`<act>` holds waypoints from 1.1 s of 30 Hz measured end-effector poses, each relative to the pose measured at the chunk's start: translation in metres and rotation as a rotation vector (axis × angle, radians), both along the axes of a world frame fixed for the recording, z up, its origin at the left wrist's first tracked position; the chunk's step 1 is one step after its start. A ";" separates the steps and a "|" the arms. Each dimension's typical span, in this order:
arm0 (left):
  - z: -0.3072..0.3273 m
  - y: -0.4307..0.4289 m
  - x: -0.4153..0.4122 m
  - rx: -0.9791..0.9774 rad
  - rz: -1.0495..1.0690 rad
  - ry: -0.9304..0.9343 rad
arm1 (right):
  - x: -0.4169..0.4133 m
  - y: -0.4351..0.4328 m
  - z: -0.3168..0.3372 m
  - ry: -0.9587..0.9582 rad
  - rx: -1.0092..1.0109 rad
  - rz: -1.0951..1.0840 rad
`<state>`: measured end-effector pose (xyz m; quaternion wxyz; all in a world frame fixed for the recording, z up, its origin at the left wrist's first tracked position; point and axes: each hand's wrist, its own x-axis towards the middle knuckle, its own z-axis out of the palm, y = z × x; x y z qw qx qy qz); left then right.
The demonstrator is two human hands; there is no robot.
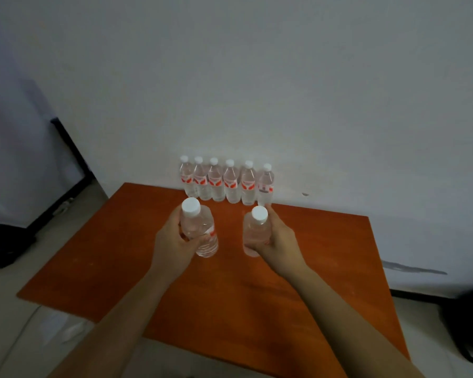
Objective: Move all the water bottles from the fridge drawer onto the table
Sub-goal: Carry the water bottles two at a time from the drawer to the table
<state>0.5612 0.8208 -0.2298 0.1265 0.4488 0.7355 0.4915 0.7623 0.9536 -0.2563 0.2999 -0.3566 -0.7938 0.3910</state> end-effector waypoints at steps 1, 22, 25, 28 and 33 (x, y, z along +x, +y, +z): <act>-0.006 0.013 -0.015 -0.007 -0.007 0.006 | -0.013 0.010 -0.003 -0.009 -0.001 -0.006; -0.146 0.285 -0.260 -0.197 -0.325 -0.059 | -0.268 0.196 -0.116 -0.291 -0.223 -0.446; -0.161 0.305 -0.253 -0.203 -0.366 -0.099 | -0.272 0.212 -0.130 -0.278 -0.238 -0.489; -0.174 0.316 -0.248 -0.203 -0.360 -0.115 | -0.275 0.225 -0.136 -0.237 -0.227 -0.508; -0.186 0.318 -0.248 -0.173 -0.360 -0.049 | -0.271 0.234 -0.144 -0.233 -0.216 -0.490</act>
